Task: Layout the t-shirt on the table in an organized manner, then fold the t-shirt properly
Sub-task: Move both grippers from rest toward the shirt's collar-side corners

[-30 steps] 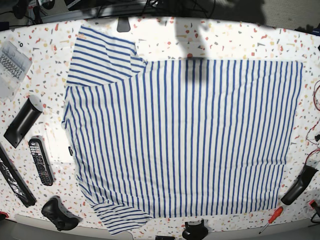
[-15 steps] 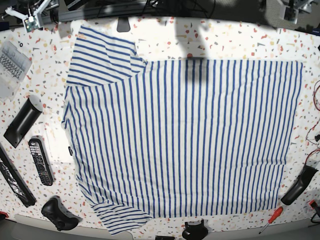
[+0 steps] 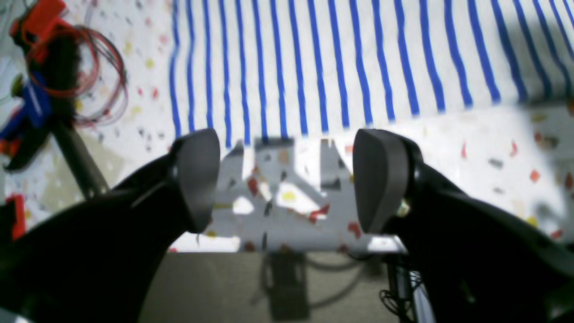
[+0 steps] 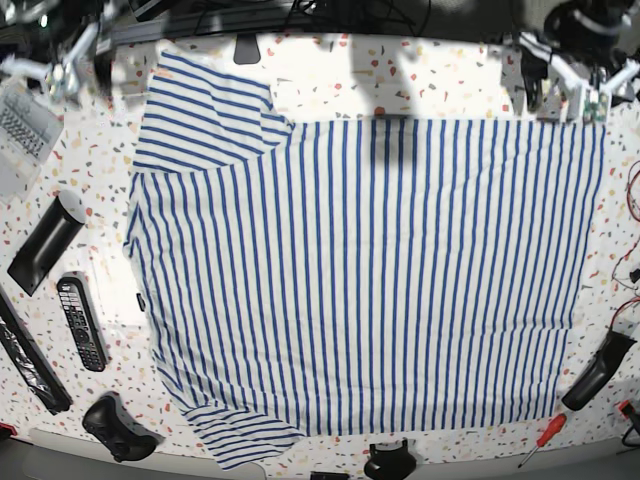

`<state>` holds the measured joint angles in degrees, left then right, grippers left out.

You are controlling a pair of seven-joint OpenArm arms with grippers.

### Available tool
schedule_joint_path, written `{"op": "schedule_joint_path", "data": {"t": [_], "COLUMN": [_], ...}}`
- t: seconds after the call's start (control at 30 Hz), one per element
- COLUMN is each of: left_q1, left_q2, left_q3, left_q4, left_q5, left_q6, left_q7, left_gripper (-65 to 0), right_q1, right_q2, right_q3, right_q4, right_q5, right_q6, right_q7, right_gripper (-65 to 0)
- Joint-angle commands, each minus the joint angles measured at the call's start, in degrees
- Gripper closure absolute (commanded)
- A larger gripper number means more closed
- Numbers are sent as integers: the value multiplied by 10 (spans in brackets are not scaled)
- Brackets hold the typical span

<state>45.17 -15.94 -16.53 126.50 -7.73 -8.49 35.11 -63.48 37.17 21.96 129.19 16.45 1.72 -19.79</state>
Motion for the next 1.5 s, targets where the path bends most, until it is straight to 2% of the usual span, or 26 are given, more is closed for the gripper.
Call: {"op": "schedule_joint_path", "data": {"t": [0.0,0.13,0.37,0.43,0.57,0.63,0.7,0.8,0.97,1.07,1.23,1.33,1.47], "left_q1": [-6,-31,-36,-36,-36,-36,-36,-36,-36,-36,-36,-36,-39], "left_q2": [-3,-3,-3,-3,-12,-34,-61,-93,-165,-213,-274,-297,-305], "left_q3": [-3,-3,-3,-3,-3,-3,-3,-3,-2,-2,-2,-2,-2], "left_q4": [10,10,10,10,10,10,10,10,-1,-31,-111,-160,-202], "left_q5": [2,2,8,44,124,122,122,110,92,92,92,103,165], "left_q6": [3,4,3,-8,-52,-87,-117,-123,-172,-172,-174,-173,-173], "left_q7": [-7,-6,-7,-5,-2,-5,-30,-80,-80,-106,-185,-212,-230], "left_gripper": [-417,-417,-417,-417,-417,-417,-417,-417,-417,-416,-416,-416,-410], "right_q1": [12,67,73,73,73,73,73,73,73,73,73,73,73], "right_q2": [3,3,3,1,-2,-1,0,0,0,0,0,0,0], "right_q3": [5,5,5,5,5,5,5,5,5,5,5,5,5], "right_q4": [10,10,10,10,10,10,10,10,10,10,10,10,10], "right_q5": [6,10,9,9,-7,-29,-75,-159,-210,-210,-210,-213,-244], "right_q6": [-1,4,5,4,5,5,23,48,49,51,95,95,95], "right_q7": [9,-17,-19,-15,-19,-46,-57,-53,-69,-83,-80,-70,-66], "right_gripper": [-254,-254,-254,-254,-254,-254,-254,-254,-254,-254,-254,-254,-254]}}
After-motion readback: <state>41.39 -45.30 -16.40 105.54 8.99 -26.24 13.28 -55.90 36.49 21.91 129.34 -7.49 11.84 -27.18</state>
